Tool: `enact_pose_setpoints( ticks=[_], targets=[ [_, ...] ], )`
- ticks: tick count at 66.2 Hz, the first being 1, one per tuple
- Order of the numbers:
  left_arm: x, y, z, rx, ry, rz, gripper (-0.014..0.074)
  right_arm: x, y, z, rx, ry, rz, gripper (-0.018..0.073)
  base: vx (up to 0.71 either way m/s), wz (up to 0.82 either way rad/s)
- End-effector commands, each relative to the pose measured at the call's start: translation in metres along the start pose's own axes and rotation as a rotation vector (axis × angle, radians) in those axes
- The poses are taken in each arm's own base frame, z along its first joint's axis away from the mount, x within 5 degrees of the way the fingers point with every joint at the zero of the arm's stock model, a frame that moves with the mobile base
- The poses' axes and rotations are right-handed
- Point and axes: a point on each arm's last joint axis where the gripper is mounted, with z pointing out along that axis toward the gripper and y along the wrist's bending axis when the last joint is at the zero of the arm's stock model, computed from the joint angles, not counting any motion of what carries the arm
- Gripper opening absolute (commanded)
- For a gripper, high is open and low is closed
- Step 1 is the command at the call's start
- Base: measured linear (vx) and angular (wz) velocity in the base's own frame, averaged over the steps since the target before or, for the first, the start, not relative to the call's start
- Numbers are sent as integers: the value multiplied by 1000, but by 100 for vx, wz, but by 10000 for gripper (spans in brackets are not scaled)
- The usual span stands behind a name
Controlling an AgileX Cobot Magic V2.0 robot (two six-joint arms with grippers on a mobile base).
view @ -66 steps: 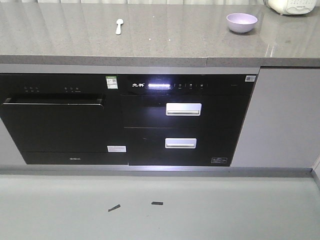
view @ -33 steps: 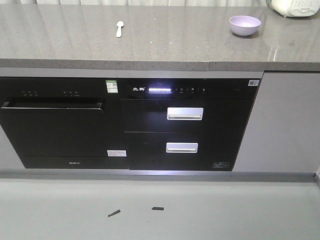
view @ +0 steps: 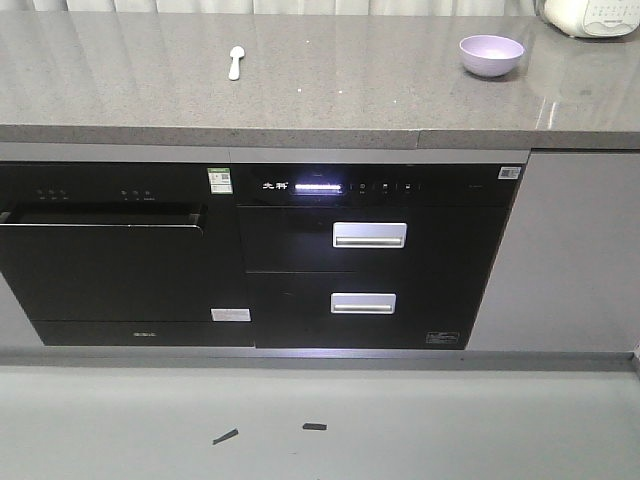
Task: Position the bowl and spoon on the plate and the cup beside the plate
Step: 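Drive closer to the counter edge, grippers raised and open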
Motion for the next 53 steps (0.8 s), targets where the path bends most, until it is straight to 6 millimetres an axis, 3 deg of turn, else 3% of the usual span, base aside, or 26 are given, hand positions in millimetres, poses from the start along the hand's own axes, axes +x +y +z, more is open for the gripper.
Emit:
enact_pose_setpoints(
  ticks=[1, 53],
  targets=[
    [2, 0, 0, 4, -65, -11, -6, -2, 0, 0, -3, -73, -10, -5, 5, -2],
    [2, 0, 0, 4, -65, -11, -6, -2, 0, 0, -3, -73, -10, -5, 4, -1]
  ],
)
